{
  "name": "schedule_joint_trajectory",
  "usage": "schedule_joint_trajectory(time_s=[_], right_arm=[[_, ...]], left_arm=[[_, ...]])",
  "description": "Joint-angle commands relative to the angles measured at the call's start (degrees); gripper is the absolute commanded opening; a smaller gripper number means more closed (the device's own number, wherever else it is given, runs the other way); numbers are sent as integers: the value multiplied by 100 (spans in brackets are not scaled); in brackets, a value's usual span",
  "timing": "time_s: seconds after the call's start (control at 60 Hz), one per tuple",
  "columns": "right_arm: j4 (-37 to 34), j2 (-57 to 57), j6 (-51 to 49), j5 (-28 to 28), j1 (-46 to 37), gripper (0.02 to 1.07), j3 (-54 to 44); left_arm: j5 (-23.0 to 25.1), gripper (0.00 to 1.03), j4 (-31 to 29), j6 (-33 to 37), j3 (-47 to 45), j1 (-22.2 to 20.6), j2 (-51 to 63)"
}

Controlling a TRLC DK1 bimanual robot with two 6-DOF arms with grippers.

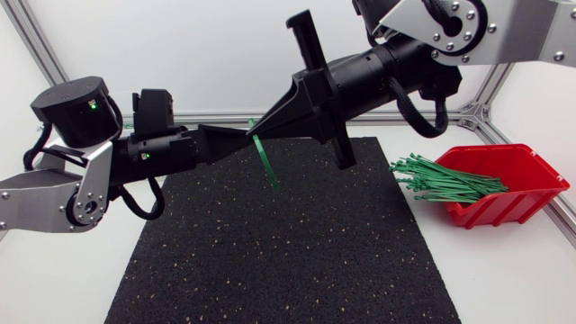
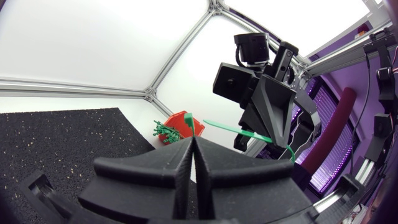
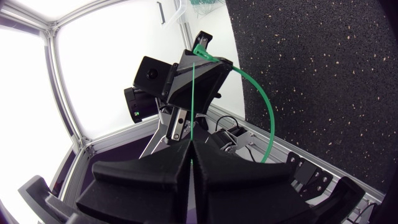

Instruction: Take a green cable tie from the red box, thread the tail through the head to close it, then place it in the transparent bin on the left.

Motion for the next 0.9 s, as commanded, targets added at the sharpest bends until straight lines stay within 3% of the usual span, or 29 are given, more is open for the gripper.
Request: schedule_joint_trajectory(time_s=[0.0,0.883], right_arm=[[80,-35,166,-10,-47,8,-171],[124,-70,166,-10,-47,8,-224]], left_arm=[[78,4,138,-57,-145,2,-69],[78,4,138,-39,-171,-77,-139]])
